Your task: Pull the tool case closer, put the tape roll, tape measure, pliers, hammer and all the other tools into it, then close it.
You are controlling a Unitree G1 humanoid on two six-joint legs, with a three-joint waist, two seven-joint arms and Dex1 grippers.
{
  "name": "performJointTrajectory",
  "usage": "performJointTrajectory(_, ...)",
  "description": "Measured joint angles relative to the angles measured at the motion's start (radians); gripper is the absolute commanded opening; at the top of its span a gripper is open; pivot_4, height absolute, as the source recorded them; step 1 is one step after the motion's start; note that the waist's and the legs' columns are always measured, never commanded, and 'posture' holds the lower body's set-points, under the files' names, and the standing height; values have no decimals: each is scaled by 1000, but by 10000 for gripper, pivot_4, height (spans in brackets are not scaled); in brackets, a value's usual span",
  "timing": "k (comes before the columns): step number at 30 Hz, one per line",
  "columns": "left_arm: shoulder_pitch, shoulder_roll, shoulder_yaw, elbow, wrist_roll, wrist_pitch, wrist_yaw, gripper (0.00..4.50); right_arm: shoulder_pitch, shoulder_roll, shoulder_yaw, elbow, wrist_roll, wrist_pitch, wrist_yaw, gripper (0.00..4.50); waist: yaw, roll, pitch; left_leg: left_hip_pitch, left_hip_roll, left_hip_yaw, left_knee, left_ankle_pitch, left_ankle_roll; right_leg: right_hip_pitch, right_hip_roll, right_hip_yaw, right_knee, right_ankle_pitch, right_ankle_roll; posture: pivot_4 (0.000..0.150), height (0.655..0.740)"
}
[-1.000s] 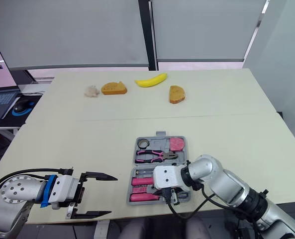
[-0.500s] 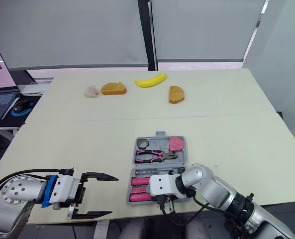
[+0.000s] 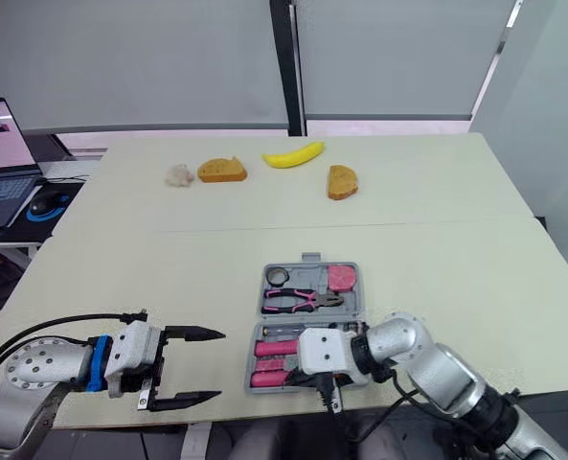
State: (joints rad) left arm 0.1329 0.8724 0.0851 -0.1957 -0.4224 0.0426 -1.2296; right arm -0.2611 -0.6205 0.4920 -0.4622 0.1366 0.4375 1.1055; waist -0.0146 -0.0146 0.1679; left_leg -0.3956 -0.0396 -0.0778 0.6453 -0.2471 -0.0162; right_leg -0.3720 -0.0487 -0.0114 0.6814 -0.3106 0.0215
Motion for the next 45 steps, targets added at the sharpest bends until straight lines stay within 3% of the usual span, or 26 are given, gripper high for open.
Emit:
performJointTrajectory(3,-39,-13,-1,1,2,71,59,45000,69,-60,-98,-12,9,-29,-20,279,2,0,0,0,0,0,0,0,0,0,0,0,0,0,0,1500,7400)
performJointTrajectory(9,-170,-86,-17,189,54,52,105,25797,197,-112,-289,67,-44,-19,-189,0,9,-1,0,0,0,1,0,0,0,0,0,0,1,0,0,1500,7400)
performJointTrajectory(17,-325,-161,-140,473,216,-91,101,150,124,-71,-258,284,-189,-67,-315,0,8,-1,0,0,0,2,0,0,0,-1,0,1,1,0,0,1500,7400)
performJointTrajectory(31,-463,-265,-242,665,335,-163,106,150,11,-3,-154,463,-242,-153,-275,0,4,-1,-1,-1,0,2,0,0,0,-1,0,1,1,0,0,1500,7400)
performJointTrajectory(45,-467,-306,-263,680,377,-182,123,150,-45,24,-115,533,-265,-237,-231,0,2,-1,-1,0,0,2,1,0,0,-1,0,1,2,0,0,1500,7400)
